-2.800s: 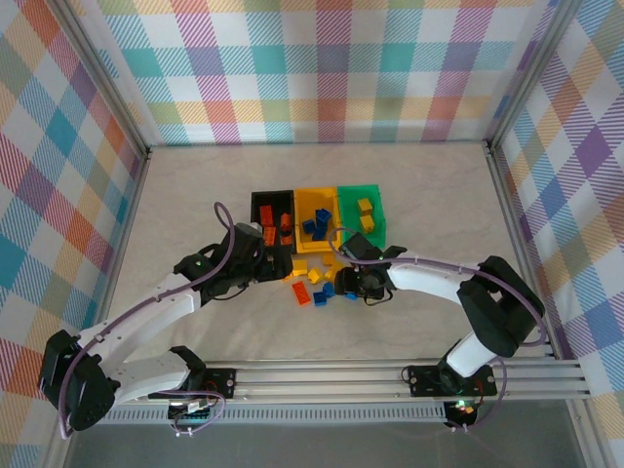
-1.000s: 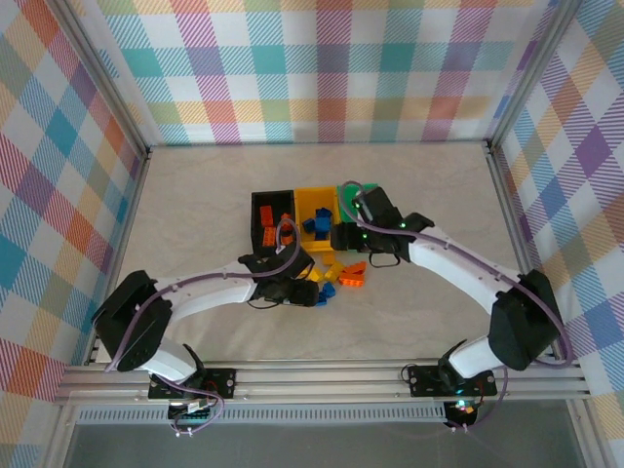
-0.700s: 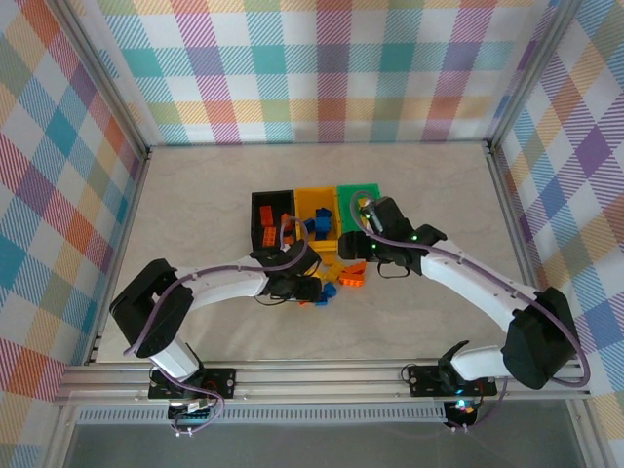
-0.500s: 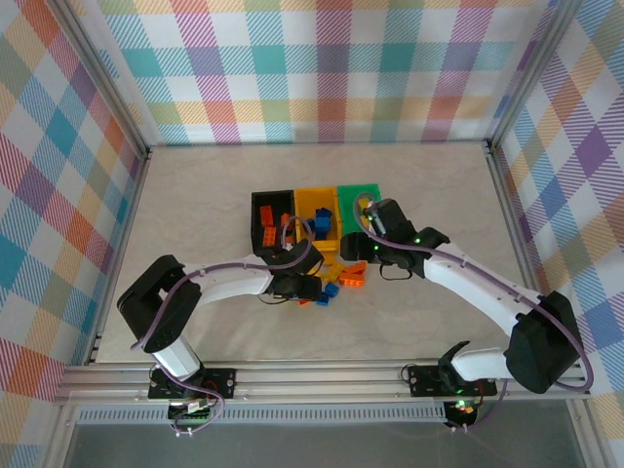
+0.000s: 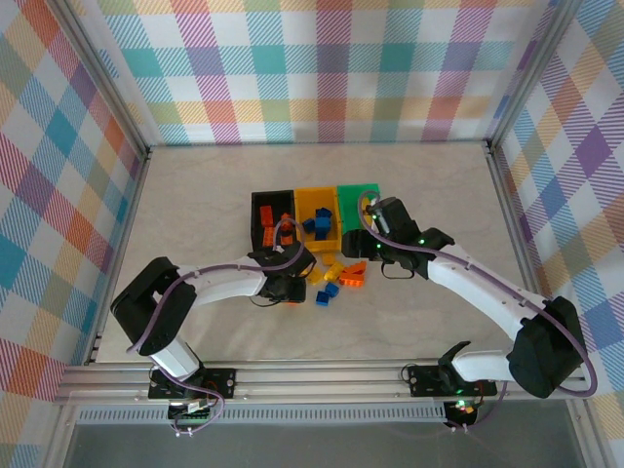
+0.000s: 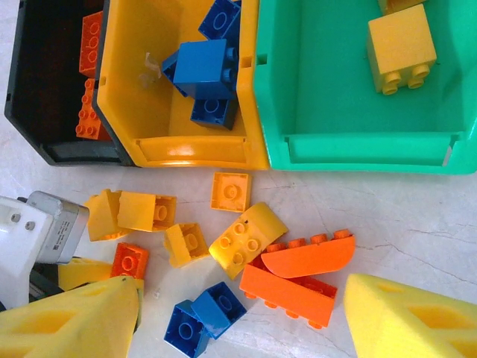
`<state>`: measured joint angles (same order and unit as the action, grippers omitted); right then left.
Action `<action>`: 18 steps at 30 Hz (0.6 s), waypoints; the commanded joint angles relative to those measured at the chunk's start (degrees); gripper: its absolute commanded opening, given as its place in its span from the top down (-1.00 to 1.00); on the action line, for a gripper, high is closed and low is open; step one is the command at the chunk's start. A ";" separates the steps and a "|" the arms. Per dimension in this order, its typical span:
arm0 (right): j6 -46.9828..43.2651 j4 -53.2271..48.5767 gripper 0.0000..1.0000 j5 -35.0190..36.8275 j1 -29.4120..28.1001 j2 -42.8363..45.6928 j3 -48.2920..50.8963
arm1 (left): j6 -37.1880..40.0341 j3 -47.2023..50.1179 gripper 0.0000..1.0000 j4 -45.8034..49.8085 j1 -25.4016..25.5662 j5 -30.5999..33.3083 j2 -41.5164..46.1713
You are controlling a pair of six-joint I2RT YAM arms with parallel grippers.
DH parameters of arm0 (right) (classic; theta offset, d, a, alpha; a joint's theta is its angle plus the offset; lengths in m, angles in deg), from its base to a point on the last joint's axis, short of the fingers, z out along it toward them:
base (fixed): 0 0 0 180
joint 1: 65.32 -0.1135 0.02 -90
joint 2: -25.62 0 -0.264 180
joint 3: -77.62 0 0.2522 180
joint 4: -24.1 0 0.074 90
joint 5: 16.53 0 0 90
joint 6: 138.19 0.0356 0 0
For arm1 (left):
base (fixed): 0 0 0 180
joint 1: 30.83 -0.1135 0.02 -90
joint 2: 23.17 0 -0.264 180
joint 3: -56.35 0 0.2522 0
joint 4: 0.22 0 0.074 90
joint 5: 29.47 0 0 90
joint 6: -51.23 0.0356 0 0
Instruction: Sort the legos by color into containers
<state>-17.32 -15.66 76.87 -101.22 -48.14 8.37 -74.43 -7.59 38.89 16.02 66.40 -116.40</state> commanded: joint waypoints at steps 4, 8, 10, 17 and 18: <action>0.68 0.96 -0.47 -0.23 0.61 0.93 0.80 | 0.23 1.20 0.35 5.01 -0.65 0.46 2.97; 0.77 0.94 -0.47 -0.22 0.99 1.03 0.81 | -0.79 -0.03 0.41 7.70 0.12 -1.68 9.24; 0.85 1.13 -0.47 -0.34 1.09 1.21 0.90 | -0.88 -1.64 0.41 9.83 -0.15 -1.51 13.12; 1.38 1.74 -0.47 -1.10 1.18 0.16 1.91 | 4.00 -13.29 0.42 12.07 -13.28 -0.14 11.32; 1.45 1.82 -0.47 -1.01 1.18 0.03 2.04 | 4.53 -15.40 0.42 11.72 -14.58 0.19 8.94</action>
<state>-16.97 -14.96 76.65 -100.46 -48.14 9.51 -72.59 -18.95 49.49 5.15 65.59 -103.51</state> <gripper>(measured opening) 0.736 0.301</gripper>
